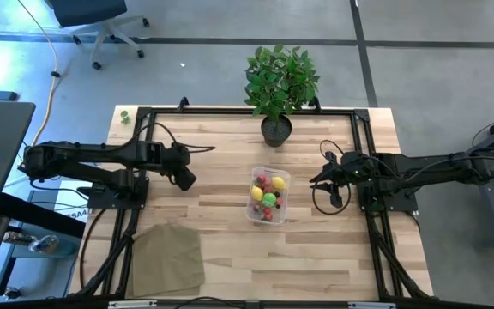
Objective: Pick and placing Produce into tupperware
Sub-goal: Put the brown kiwi into the transparent container
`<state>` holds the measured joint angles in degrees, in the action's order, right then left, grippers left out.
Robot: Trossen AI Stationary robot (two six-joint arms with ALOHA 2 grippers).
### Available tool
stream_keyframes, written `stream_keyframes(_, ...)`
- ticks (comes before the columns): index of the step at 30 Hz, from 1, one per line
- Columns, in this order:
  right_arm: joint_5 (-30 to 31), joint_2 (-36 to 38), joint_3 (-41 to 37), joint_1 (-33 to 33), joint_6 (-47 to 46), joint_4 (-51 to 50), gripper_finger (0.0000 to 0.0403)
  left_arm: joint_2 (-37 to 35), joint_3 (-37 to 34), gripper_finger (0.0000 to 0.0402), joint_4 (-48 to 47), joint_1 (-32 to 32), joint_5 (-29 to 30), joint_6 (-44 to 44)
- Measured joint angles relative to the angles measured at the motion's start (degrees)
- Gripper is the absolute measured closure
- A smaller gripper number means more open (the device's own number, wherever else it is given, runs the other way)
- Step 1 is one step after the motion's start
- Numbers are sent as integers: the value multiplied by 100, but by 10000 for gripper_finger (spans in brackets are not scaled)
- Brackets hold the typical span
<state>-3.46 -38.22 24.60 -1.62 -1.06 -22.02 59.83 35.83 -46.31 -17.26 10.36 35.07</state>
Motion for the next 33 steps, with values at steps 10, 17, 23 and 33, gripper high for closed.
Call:
stream_keyframes(10, 0, 0, 0, -1, 0, 0, 329, 0, 0, 218, -134, 0, 207, 274)
stream_keyframes(17, 0, -2, 0, -1, 0, 0, 329, 4, 0, 118, -220, 2, 204, 290)
stream_keyframes(23, 0, -1, 0, 0, 0, 0, 329, 276, 2, 66, -340, 2, 13, 396)
stream_keyframes(33, 0, -2, 0, 1, 0, 0, 329, 859, 2, 65, -298, 2, -37, 677)
